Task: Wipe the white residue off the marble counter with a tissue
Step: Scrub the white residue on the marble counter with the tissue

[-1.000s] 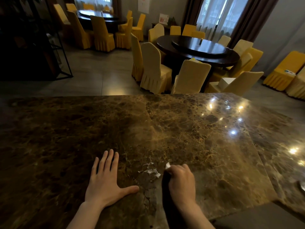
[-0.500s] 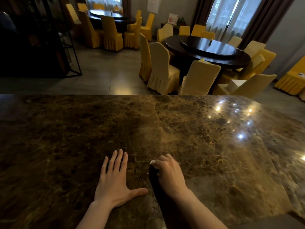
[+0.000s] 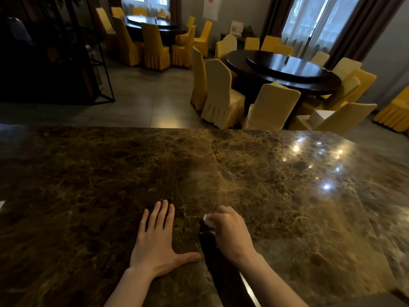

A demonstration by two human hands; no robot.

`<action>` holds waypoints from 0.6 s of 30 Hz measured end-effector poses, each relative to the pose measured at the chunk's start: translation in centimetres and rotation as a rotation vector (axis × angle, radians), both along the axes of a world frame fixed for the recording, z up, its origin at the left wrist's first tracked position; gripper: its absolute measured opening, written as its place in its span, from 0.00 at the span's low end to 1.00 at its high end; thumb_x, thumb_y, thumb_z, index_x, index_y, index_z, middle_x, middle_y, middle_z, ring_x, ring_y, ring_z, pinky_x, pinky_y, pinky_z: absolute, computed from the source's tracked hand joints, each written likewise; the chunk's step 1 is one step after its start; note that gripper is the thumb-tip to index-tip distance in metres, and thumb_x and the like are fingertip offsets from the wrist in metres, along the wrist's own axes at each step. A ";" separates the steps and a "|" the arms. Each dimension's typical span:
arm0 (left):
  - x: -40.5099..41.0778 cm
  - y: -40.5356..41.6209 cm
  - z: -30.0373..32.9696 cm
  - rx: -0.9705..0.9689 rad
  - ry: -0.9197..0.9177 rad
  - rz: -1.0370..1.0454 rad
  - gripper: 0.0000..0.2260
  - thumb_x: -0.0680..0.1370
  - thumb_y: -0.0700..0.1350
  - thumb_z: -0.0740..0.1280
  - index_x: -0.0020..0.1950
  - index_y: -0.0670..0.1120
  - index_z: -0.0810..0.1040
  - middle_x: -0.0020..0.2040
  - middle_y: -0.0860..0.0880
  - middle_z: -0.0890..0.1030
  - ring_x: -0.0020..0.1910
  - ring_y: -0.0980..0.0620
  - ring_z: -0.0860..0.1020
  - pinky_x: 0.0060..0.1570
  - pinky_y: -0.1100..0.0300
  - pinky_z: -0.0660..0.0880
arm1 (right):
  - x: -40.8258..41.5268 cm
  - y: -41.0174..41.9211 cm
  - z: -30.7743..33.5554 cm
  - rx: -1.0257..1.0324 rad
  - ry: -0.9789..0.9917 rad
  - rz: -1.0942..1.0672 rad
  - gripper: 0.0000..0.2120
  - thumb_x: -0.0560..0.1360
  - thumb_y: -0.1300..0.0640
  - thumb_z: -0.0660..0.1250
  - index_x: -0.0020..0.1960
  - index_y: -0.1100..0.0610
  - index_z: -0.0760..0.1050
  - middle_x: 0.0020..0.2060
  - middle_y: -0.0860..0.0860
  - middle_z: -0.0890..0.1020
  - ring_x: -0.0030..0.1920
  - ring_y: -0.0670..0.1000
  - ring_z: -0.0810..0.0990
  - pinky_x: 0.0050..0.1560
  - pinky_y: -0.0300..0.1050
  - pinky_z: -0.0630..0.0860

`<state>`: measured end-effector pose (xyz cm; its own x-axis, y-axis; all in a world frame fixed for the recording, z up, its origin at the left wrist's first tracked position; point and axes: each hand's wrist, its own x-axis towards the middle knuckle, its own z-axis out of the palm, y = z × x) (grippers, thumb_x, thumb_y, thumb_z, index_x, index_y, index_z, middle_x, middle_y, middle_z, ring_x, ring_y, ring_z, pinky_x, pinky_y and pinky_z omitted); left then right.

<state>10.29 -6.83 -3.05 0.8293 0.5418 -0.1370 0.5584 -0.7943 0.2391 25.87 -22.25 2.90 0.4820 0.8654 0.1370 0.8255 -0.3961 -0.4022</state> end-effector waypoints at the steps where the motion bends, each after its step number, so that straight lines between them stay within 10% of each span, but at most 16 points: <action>1: 0.0 0.0 0.1 0.002 0.005 -0.003 0.70 0.56 0.93 0.45 0.83 0.50 0.31 0.83 0.50 0.29 0.80 0.51 0.26 0.83 0.42 0.33 | -0.3 0.4 0.2 0.014 0.005 -0.019 0.13 0.77 0.61 0.69 0.58 0.48 0.81 0.48 0.46 0.76 0.50 0.48 0.74 0.47 0.46 0.76; 6: 0.0 0.0 0.4 0.005 0.004 0.001 0.70 0.52 0.92 0.39 0.82 0.50 0.29 0.83 0.50 0.29 0.81 0.51 0.27 0.83 0.42 0.34 | -4.1 1.1 -0.5 -0.130 -0.083 0.173 0.20 0.75 0.54 0.70 0.67 0.50 0.75 0.53 0.48 0.74 0.55 0.51 0.70 0.49 0.48 0.78; 14: -0.1 -0.2 0.0 0.001 -0.018 0.005 0.69 0.56 0.93 0.46 0.83 0.50 0.31 0.83 0.51 0.29 0.81 0.52 0.26 0.83 0.42 0.32 | 0.0 -3.0 -0.5 -0.075 -0.127 -0.294 0.12 0.74 0.61 0.69 0.56 0.51 0.82 0.47 0.47 0.77 0.51 0.50 0.72 0.46 0.42 0.73; 18: 0.0 -0.1 0.0 0.010 0.001 0.003 0.69 0.55 0.93 0.44 0.82 0.50 0.30 0.83 0.51 0.28 0.80 0.51 0.25 0.82 0.43 0.31 | -4.1 -1.3 -1.2 -0.051 -0.112 -0.112 0.14 0.76 0.60 0.66 0.61 0.52 0.79 0.50 0.48 0.78 0.53 0.50 0.72 0.47 0.42 0.76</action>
<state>10.25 -6.92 -3.06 0.8276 0.5453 -0.1328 0.5609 -0.7951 0.2308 21.73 -23.54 1.72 0.5604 0.8141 0.1523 0.8132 -0.5061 -0.2874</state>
